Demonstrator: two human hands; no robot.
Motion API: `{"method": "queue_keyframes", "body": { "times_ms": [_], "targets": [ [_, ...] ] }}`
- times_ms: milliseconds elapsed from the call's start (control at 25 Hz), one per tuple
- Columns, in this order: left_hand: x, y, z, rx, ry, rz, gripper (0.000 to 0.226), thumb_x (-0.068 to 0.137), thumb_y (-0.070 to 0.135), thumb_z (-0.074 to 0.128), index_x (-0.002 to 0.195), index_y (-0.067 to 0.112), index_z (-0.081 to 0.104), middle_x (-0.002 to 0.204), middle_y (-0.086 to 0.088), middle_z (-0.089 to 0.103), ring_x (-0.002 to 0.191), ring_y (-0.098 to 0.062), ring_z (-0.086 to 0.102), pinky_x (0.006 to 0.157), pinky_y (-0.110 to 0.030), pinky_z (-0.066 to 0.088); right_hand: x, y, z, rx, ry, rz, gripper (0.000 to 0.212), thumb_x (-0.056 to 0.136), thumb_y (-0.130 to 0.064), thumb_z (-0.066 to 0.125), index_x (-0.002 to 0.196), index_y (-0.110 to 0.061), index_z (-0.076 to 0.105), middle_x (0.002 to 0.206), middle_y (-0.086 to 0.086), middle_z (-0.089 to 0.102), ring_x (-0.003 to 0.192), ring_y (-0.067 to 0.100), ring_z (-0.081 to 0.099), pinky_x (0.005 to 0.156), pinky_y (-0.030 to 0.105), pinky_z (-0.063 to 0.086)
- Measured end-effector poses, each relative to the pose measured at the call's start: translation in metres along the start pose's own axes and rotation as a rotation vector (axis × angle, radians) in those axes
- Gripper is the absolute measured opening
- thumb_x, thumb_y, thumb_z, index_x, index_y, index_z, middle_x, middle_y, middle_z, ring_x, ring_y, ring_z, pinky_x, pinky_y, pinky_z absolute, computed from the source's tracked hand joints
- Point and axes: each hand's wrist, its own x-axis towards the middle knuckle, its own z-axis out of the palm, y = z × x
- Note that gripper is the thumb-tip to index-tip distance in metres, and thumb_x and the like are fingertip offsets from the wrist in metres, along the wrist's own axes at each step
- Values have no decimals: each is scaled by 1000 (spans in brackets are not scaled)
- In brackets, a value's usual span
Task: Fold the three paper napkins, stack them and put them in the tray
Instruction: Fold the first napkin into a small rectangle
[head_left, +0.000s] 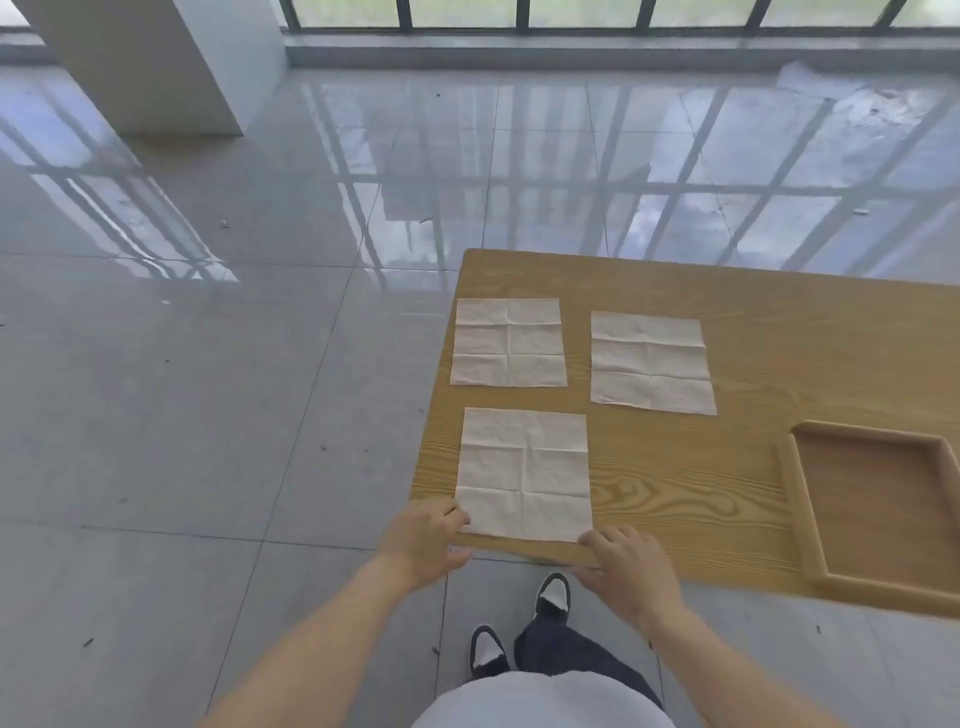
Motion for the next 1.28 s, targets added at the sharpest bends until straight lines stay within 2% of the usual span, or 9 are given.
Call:
{"method": "queue_keyframes", "body": {
  "times_ms": [120, 240, 320, 480, 640, 840, 1000, 1160, 1280],
  "targets": [
    [13, 5, 7, 123, 50, 86, 44, 79, 45, 74, 112, 18, 66, 116, -1, 63, 106, -23, 61, 88, -37, 50, 12, -4, 3, -33, 80, -47, 53, 80, -45, 71, 127, -24, 59, 123, -7, 64, 114, 21, 59, 91, 35, 48],
    [16, 17, 18, 137, 3, 0, 52, 78, 43, 74, 122, 20, 58, 125, 0, 58, 112, -23, 56, 94, -37, 46, 20, -8, 13, -53, 113, -97, 72, 54, -37, 90, 120, -19, 66, 114, -3, 69, 104, 22, 66, 79, 36, 56],
    [13, 23, 22, 125, 0, -63, 53, 71, 36, 81, 118, 21, 60, 117, -1, 61, 103, -23, 62, 86, -37, 50, 25, -4, 16, -31, 127, -110, 73, 49, -31, 92, 116, -18, 68, 111, -1, 70, 101, 23, 67, 77, 37, 56],
    [19, 35, 22, 162, 50, -96, 54, 49, 24, 91, 98, 20, 68, 91, 1, 67, 75, -21, 65, 65, -34, 54, 30, 10, 30, -36, 188, -151, 59, 51, -9, 86, 107, -19, 69, 103, -1, 70, 90, 24, 67, 74, 37, 55],
    [19, 38, 30, 230, 118, -51, 36, 55, 5, 80, 86, 16, 66, 82, -1, 63, 65, -22, 58, 62, -34, 51, 27, 22, 40, -22, 257, -220, 38, 57, -2, 76, 89, -20, 68, 87, -4, 68, 77, 23, 64, 70, 36, 53],
    [13, 37, 32, 203, 139, 20, 26, 60, 1, 75, 78, 16, 64, 80, 1, 64, 64, -22, 57, 63, -33, 50, 26, 31, 42, -27, 243, -286, 29, 58, -2, 73, 77, -22, 65, 75, -7, 64, 66, 21, 59, 64, 32, 51],
    [16, 29, 26, 138, 165, 44, 26, 58, 4, 80, 72, 20, 65, 74, 6, 64, 61, -18, 58, 63, -30, 51, 26, 36, 39, -15, 258, -319, 34, 55, 0, 72, 80, -23, 64, 75, -8, 63, 65, 19, 57, 61, 30, 51],
    [14, 17, 25, 21, 191, 104, 21, 70, 11, 80, 78, 23, 66, 78, 10, 65, 65, -15, 58, 66, -29, 51, 24, 28, 26, 30, 233, -242, 37, 48, 1, 80, 71, -23, 65, 68, -9, 62, 59, 17, 58, 52, 28, 49],
    [19, 9, 21, -85, 251, 112, 13, 79, 15, 73, 82, 24, 65, 79, 12, 65, 68, -12, 58, 68, -26, 48, 23, 27, 16, 211, 220, -145, 25, 62, -7, 87, 69, -24, 69, 63, -12, 64, 57, 16, 59, 50, 27, 45]
  ]
}}
